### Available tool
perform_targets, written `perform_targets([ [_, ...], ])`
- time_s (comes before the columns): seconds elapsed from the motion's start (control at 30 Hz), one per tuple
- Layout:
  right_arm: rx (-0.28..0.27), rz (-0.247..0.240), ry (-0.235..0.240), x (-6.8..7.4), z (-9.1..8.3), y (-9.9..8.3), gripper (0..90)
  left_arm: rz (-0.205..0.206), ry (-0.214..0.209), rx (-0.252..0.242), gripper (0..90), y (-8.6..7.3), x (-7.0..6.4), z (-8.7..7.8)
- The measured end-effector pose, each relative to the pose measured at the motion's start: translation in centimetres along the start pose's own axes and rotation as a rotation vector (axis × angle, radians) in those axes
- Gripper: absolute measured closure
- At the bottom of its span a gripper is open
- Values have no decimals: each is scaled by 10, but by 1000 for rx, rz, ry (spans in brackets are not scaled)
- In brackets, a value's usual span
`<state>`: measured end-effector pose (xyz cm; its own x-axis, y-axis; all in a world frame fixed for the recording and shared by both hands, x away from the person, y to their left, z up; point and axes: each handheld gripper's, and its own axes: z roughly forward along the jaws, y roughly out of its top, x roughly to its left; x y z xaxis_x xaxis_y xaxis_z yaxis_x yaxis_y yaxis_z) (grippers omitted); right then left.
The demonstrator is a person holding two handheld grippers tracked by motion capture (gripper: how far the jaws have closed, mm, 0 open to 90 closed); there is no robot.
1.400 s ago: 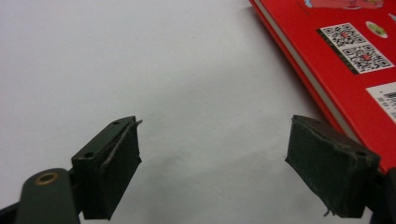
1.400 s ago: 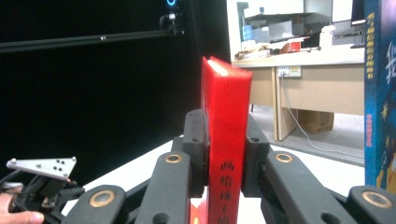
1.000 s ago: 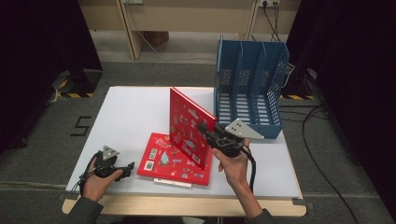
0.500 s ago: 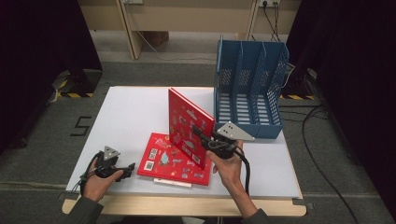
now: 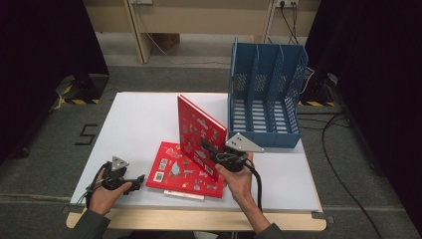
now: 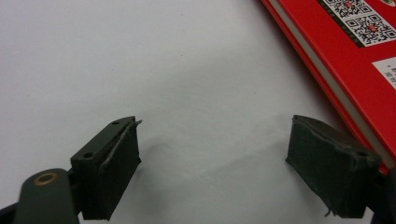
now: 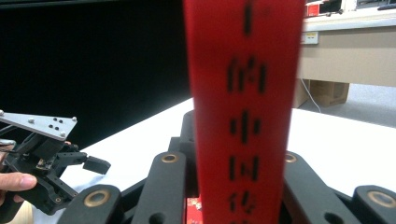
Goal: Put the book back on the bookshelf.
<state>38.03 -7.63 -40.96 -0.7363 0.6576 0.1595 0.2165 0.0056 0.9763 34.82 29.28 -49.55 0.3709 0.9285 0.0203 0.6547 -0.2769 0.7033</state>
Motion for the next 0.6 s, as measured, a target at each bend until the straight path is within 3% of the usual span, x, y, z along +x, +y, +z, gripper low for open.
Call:
perform_targets([
  [0.6,1,-5,-2,0,11,-18,738,-8,-7,4,158,0,1,1],
])
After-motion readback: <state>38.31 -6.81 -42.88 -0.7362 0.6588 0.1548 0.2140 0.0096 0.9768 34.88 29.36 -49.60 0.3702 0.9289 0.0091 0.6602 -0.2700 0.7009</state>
